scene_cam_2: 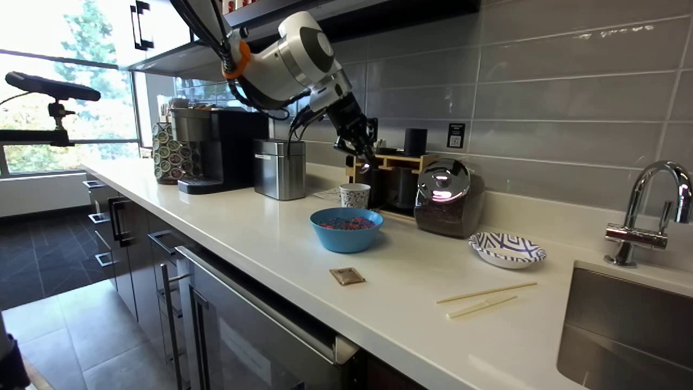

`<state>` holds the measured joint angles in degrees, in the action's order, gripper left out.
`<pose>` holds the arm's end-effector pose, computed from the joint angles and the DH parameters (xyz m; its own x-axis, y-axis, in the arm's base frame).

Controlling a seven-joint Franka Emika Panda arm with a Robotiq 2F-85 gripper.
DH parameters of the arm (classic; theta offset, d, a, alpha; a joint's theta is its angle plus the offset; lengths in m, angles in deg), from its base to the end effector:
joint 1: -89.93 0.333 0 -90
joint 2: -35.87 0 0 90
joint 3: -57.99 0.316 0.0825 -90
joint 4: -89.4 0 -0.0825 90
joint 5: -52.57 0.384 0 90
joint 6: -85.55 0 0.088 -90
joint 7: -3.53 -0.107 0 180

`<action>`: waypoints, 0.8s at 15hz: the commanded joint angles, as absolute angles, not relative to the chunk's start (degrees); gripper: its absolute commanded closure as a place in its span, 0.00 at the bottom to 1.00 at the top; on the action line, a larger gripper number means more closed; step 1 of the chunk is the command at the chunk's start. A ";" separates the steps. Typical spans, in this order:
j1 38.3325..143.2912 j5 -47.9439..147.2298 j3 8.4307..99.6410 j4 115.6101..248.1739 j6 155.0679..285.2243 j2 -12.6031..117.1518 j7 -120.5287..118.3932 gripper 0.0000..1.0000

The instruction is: Use the spoon to get some cereal from the blue bowl and put it in the coffee cup on the left.

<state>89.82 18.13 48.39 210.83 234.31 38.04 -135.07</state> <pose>0.5767 -0.0866 0.4398 -0.5569 -0.8255 0.0918 -0.7173 0.4223 -0.5542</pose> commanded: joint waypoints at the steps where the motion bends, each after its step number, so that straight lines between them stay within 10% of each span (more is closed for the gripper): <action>1: 87.86 21.98 49.97 213.71 226.18 32.97 -130.43 0.98; 12: 85.77 18.34 51.95 214.05 210.40 35.37 -126.94 0.98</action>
